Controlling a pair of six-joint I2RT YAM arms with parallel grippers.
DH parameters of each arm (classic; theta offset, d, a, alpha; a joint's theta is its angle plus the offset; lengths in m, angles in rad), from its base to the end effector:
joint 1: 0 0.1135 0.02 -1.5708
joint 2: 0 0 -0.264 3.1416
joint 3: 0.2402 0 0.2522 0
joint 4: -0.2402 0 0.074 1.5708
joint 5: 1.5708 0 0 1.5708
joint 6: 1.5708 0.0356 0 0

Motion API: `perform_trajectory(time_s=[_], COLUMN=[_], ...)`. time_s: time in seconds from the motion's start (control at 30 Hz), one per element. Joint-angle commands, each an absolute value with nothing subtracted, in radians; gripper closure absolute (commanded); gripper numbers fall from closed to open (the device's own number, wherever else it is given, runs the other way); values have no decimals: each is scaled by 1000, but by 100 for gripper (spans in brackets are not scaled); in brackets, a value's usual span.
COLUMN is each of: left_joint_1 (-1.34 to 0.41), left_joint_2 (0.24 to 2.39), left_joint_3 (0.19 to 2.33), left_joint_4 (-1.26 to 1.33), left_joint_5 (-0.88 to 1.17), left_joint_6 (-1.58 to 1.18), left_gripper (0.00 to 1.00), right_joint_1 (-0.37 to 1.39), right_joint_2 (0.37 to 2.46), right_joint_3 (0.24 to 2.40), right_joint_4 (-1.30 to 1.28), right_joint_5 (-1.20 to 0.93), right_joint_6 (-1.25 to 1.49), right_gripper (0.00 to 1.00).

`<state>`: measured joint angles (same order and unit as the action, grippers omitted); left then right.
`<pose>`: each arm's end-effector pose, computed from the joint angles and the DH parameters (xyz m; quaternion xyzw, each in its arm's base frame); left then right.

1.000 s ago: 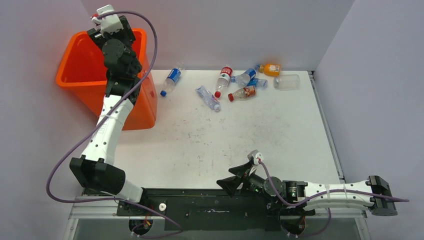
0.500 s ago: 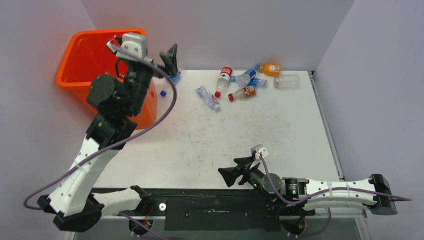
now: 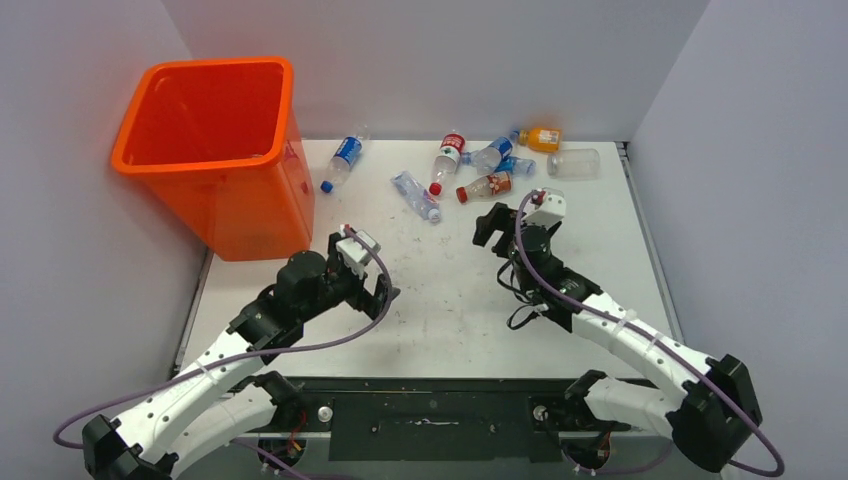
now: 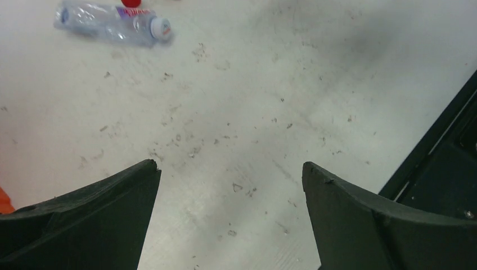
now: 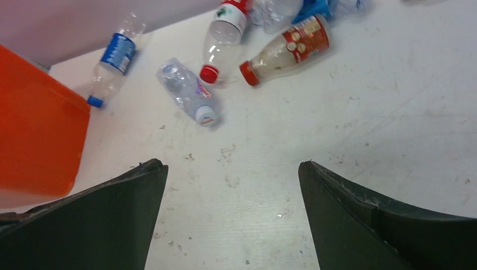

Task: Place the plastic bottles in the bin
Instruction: Place the plastic bottle in the trash bin.

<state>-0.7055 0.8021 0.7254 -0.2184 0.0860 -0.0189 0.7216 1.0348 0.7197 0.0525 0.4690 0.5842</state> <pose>0.1427 -0.1256 0.3125 0.2943 0.7472 -0.2431 0.5441 0.1899 0.1457 0.2942 0.0881 0.7798 0.2130 0.5821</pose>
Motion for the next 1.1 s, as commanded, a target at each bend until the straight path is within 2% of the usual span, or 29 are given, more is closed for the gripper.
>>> perform_trajectory(time_s=[0.0, 0.17, 0.47, 0.73, 1.07], left_joint_1=[-708, -708, -735, -758, -811], left_joint_2=[699, 682, 589, 590, 590], left_joint_3=[671, 674, 619, 636, 629], left_joint_4=[-90, -117, -77, -107, -108], left_joint_5=[133, 47, -114, -134, -149], left_joint_6=[-100, -114, -109, -72, -53], left_gripper=[3, 0, 0, 0, 0], right_joint_1=[536, 350, 266, 48, -31], right_joint_2=[1101, 1224, 1664, 1808, 1992], right_joint_3=[732, 691, 1039, 1063, 1177], right_joint_4=[146, 383, 369, 383, 441], right_joint_5=[285, 238, 220, 194, 178], right_joint_6=[749, 921, 941, 1101, 1177], right_gripper=[10, 10, 10, 10, 10])
